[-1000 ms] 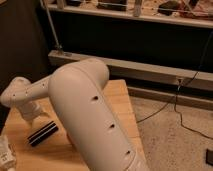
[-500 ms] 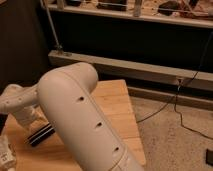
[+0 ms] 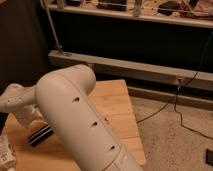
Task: Push the eraser across the table
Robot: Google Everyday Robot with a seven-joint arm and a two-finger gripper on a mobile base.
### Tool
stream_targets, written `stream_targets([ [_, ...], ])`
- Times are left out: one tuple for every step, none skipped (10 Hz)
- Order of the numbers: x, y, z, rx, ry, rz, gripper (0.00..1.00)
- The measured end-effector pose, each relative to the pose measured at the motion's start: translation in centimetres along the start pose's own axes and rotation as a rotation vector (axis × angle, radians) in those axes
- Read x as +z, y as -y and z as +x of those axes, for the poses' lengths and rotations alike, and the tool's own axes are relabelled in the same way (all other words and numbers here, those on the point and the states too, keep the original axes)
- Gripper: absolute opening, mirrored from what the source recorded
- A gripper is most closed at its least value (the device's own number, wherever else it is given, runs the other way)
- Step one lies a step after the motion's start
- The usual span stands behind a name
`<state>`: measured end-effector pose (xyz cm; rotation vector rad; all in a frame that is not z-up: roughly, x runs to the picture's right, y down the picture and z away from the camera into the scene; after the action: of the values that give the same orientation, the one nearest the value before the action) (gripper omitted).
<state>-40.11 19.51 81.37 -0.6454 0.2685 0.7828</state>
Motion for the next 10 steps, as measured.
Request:
stream_targets([
  [0.3, 0.3, 0.1, -0.003, -0.009, 0.01, 0.65],
  [0.6, 0.7, 0.3, -0.006, -0.021, 0.021, 0.65],
  [1.0, 1.1, 0.7, -0.006, -0.034, 0.032, 0.65],
  [1.3, 1.6, 1.2, -0.005, -0.047, 0.039, 0.65],
  [1.5, 2.1, 2.2, -0.001, -0.066, 0.041, 0.65],
  [1.5, 3.2, 4.0, 0.014, -0.095, 0.036, 0.65],
  [1.4, 4.2, 6.2, 0.046, -0.126, 0.023, 0.65],
  [1.1, 5.1, 8.8, 0.084, -0.161, -0.001, 0.65],
  [0.6, 6.2, 12.6, 0.144, -0.208, -0.042, 0.65],
  [0.0, 6.9, 14.9, 0.187, -0.23, -0.077, 0.65],
])
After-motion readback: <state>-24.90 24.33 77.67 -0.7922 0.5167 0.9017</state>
